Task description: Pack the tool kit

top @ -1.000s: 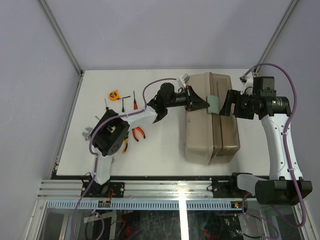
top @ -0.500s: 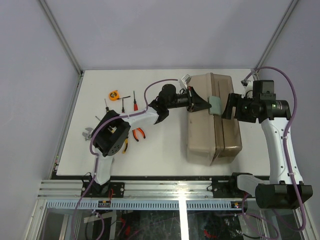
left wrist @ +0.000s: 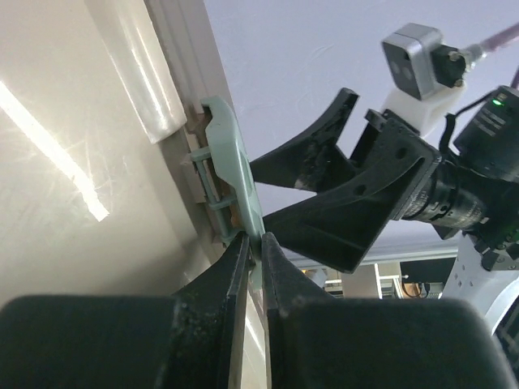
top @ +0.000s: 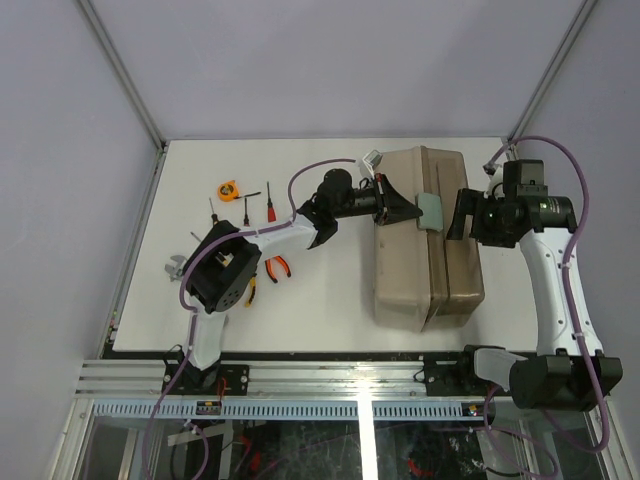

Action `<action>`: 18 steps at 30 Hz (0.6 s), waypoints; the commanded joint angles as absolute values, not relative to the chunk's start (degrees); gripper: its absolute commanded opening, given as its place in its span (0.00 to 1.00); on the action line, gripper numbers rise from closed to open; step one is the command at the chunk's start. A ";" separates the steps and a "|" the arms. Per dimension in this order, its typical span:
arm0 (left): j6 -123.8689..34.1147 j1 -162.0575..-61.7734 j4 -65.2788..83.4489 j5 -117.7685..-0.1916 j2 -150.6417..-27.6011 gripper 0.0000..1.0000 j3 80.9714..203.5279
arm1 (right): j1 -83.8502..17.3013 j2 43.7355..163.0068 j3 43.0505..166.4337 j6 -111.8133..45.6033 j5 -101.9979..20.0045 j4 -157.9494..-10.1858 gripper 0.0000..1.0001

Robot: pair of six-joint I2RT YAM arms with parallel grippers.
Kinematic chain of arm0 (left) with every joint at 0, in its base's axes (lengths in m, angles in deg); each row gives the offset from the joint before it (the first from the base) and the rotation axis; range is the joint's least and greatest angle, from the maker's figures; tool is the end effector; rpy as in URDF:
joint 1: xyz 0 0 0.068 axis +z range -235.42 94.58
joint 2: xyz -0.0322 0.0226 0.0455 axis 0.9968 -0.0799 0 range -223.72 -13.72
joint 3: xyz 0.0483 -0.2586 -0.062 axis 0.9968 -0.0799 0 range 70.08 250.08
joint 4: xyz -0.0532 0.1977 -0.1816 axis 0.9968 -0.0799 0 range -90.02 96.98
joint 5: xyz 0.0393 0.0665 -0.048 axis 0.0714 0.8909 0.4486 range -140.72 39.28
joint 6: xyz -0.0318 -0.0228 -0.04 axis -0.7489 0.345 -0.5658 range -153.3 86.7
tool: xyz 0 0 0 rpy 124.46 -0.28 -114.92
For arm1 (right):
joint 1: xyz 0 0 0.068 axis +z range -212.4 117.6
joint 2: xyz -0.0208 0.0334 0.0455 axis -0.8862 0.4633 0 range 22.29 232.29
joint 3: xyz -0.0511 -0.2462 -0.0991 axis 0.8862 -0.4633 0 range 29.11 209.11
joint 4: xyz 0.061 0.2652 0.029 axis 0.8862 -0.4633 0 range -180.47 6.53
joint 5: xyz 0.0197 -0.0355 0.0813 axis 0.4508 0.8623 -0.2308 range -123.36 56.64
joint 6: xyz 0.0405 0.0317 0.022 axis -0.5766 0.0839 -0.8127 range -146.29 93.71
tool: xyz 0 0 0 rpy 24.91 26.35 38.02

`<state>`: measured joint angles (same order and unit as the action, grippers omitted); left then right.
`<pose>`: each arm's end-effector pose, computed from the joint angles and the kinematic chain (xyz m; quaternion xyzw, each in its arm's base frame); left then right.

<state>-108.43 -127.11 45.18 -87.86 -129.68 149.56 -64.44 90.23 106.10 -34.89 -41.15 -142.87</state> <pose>0.3446 -0.3381 0.2464 0.0290 0.6980 -0.6957 0.1674 0.2388 -0.0032 0.3693 0.0641 0.9366 0.0832 0.3342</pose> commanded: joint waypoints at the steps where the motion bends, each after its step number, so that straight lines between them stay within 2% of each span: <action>1: -105.02 -129.04 42.11 -89.63 -132.17 0.02 147.88 | -64.72 91.68 104.22 -34.61 -49.09 -141.93 0.88; 12: -104.84 -129.91 42.97 -89.40 -133.66 0.02 147.99 | -64.78 93.22 104.97 -34.96 -63.98 -140.76 0.85; 18: -105.24 -130.41 45.86 -89.00 -135.22 0.02 145.86 | -64.77 92.89 104.24 -34.26 -66.52 -141.51 0.84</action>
